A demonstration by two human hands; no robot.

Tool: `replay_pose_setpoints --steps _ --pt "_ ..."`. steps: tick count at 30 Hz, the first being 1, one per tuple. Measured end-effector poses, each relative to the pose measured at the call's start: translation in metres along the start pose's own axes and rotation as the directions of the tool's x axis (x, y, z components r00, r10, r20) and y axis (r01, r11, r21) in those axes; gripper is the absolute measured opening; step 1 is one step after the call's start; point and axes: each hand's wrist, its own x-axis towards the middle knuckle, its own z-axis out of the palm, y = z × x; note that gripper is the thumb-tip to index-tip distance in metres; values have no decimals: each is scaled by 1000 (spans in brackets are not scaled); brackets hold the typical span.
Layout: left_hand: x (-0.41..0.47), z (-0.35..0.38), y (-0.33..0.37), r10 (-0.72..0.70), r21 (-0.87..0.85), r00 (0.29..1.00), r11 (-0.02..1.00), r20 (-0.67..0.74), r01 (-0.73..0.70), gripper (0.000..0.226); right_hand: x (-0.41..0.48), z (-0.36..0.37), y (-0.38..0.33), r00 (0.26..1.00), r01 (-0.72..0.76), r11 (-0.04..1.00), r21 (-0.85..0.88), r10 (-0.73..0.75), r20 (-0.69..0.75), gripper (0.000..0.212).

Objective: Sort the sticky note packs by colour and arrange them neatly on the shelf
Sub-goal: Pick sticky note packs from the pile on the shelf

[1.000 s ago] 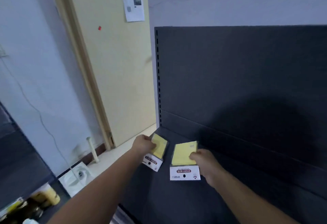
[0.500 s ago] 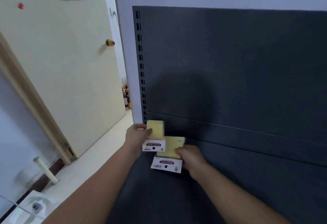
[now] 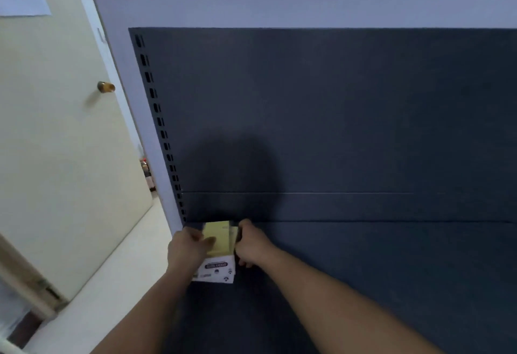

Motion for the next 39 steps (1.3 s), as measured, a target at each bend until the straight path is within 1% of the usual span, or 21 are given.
replay_pose_setpoints --steps 2,3,4,5,6,7,8,10,12,15,19,21,24,27,30,31,32,35,37,39 --pt "-2 1 6 37 138 995 990 -92 -24 30 -10 -11 8 999 53 997 -46 -54 -7 47" --pt "-7 2 14 85 193 987 980 -140 -57 29 -17 -20 15 997 78 995 -69 -79 -9 48" --pt "-14 6 26 141 179 975 978 -173 -110 26 -26 -30 24 995 101 991 -91 -102 -6 47" --pt "-22 13 43 184 107 967 980 -175 -167 20 -36 -44 34 992 123 985 -122 -125 -4 45" --pt "-33 23 63 215 8 966 976 -143 -216 15 -47 -60 47 991 132 978 -164 -136 -10 43" --pt "-45 37 84 253 -70 964 963 -79 -259 10 -60 -78 61 991 121 971 -207 -128 -23 41" --pt "-60 55 106 314 -112 949 943 2 -312 8 -73 -99 79 993 95 965 -246 -109 -45 39" --pt "-94 99 151 452 -169 875 889 174 -425 7 -103 -144 119 990 33 951 -307 -73 -119 33" --pt "-136 147 194 528 -209 773 849 351 -485 10 -141 -194 166 970 -68 939 -337 -17 -242 26" --pt "-201 224 250 522 -172 635 831 570 -529 14 -219 -266 244 883 -259 924 -283 108 -456 22" --pt "-290 314 310 471 -128 503 809 725 -574 9 -344 -337 350 740 -472 866 -164 289 -608 14" --pt "-338 352 338 477 -129 446 779 757 -614 9 -404 -360 394 642 -550 830 -90 351 -681 11" --pt "-403 398 375 514 -152 381 725 768 -672 17 -477 -383 443 509 -621 784 5 408 -758 10" --pt "-452 435 399 558 -157 321 645 765 -748 16 -521 -396 477 434 -636 768 71 432 -791 6" --pt "-483 459 417 576 -108 296 563 762 -819 11 -539 -406 499 422 -616 779 121 455 -784 17" --pt "-489 467 422 574 -88 287 537 766 -839 10 -541 -410 505 423 -607 784 129 456 -783 17" --pt "-493 476 428 570 -72 276 513 774 -856 15 -542 -415 512 426 -597 790 137 457 -780 16" --pt "-495 509 443 549 -29 242 439 800 -898 40 -537 -435 533 449 -580 804 134 453 -770 13" --pt "-494 533 452 549 -3 192 333 813 -943 55 -530 -454 549 457 -564 815 133 442 -772 17" --pt "-491 557 461 521 9 122 215 845 -977 72 -516 -477 564 470 -548 826 128 431 -770 20"
